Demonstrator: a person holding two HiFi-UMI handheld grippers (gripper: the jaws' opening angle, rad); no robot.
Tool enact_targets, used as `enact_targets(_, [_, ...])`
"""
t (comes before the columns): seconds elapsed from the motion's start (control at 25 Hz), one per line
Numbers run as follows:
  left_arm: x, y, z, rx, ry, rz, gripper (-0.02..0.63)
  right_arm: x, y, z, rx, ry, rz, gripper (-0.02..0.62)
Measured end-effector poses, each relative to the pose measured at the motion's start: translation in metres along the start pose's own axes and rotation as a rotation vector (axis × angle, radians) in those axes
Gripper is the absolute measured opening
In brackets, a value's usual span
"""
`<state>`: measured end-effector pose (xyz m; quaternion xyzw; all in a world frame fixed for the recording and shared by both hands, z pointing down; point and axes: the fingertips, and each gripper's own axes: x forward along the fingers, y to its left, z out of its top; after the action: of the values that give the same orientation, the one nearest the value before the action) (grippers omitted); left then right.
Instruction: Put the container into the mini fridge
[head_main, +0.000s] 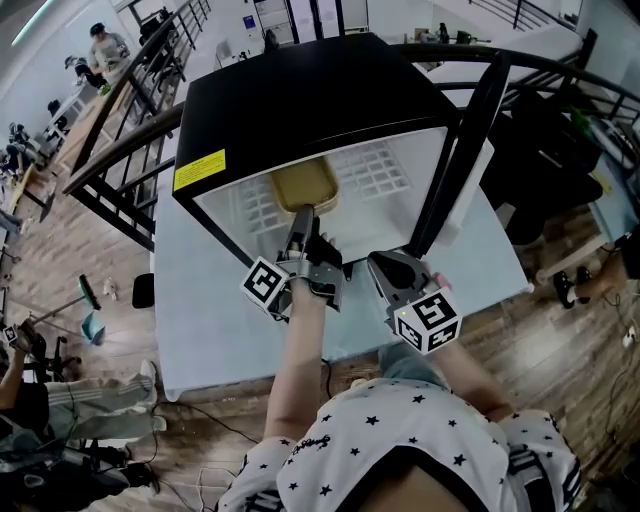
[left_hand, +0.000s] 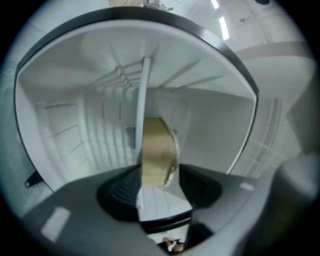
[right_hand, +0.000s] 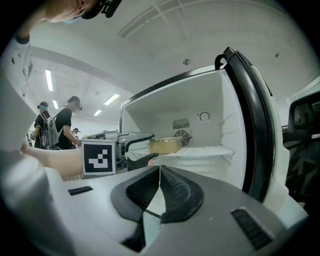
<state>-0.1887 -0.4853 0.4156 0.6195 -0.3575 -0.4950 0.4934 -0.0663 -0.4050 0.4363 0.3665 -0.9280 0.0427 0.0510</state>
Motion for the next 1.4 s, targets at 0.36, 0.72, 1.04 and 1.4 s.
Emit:
enact_targets(0.36, [-0.014,-0.004,-0.008,0.007,0.039,-0.006,0.253,-0.007,0.011,-0.001,0.002,-0.003,-0.01,0.021])
enact_targets(0.72, [-0.043,-0.015,-0.027,0.141,0.121,0.002,0.172,-0.021,0.031,-0.004,0.014,-0.013,-0.036,0.021])
enact_targets(1.04, [-0.084,-0.007,-0.044,0.38,0.182,0.119,0.006,-0.04,0.055,-0.009,0.01,-0.003,-0.018,0.021])
enact_targets(1.4, [-0.14,-0.017,-0.069,0.796,0.213,0.211,0.005,-0.072,0.079,-0.017,0.034,0.019,0.04,0.021])
